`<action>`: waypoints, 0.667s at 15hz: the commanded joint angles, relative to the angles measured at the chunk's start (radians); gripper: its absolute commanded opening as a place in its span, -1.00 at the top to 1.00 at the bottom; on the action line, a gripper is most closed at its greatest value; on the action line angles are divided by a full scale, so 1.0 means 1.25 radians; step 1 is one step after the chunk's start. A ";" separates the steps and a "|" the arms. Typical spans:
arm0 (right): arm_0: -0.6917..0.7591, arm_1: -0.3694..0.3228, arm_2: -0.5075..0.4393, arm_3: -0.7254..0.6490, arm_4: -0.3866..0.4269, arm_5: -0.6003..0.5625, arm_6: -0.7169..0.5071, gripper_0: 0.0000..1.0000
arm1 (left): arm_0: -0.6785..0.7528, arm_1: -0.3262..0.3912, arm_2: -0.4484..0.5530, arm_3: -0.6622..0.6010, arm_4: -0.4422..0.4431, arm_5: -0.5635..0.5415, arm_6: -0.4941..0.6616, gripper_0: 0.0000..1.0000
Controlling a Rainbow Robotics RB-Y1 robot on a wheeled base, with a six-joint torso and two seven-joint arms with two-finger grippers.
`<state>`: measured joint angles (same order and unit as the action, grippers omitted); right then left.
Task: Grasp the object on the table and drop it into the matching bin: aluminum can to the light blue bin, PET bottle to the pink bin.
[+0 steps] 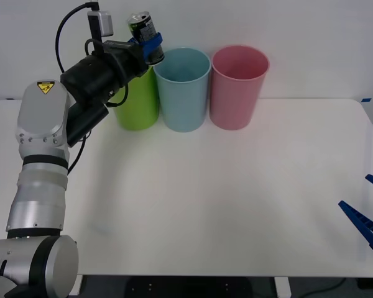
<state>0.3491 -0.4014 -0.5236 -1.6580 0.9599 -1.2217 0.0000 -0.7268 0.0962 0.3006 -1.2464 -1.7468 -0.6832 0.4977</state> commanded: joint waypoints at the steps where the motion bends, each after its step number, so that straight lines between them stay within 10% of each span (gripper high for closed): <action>1: 0.000 0.000 0.000 0.000 0.000 0.000 0.000 -1.00 | -0.055 -0.014 -0.009 0.074 -0.018 0.052 -0.015 1.00; 10: 0.000 0.000 0.000 0.000 0.000 0.000 0.000 -1.00 | -0.205 -0.066 -0.027 0.290 -0.027 0.257 -0.116 1.00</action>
<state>0.3491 -0.4014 -0.5236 -1.6580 0.9599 -1.2217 0.0000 -0.9765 0.0226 0.2688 -0.8910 -1.7782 -0.3816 0.3589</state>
